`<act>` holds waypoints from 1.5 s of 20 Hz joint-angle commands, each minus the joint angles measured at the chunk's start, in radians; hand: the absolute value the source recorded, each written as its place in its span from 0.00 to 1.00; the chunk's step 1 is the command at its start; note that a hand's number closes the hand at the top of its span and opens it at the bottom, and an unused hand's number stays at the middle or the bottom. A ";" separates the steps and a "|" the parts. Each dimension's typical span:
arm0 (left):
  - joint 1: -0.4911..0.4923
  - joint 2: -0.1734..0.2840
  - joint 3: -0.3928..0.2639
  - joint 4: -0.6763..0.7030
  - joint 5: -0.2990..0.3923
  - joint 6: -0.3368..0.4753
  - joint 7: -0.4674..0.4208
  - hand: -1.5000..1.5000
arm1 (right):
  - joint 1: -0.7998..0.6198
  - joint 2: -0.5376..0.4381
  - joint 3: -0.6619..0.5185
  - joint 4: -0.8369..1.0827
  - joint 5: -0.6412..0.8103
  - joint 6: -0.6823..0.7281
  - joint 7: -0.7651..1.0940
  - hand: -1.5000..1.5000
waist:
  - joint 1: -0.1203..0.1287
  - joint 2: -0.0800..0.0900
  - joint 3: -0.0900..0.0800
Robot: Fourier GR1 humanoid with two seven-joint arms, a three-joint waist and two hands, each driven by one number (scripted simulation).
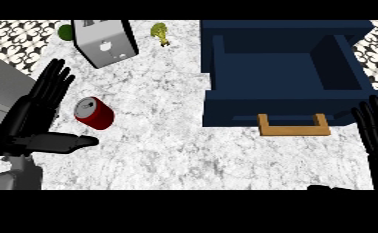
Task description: Pick up the can, place it into the drawer and close the drawer
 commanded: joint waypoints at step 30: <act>-0.040 0.082 0.074 0.653 -0.138 -0.050 -0.548 0.00 | 0.035 0.034 -0.031 -0.037 0.025 0.062 -0.015 0.00 | -0.001 0.000 0.000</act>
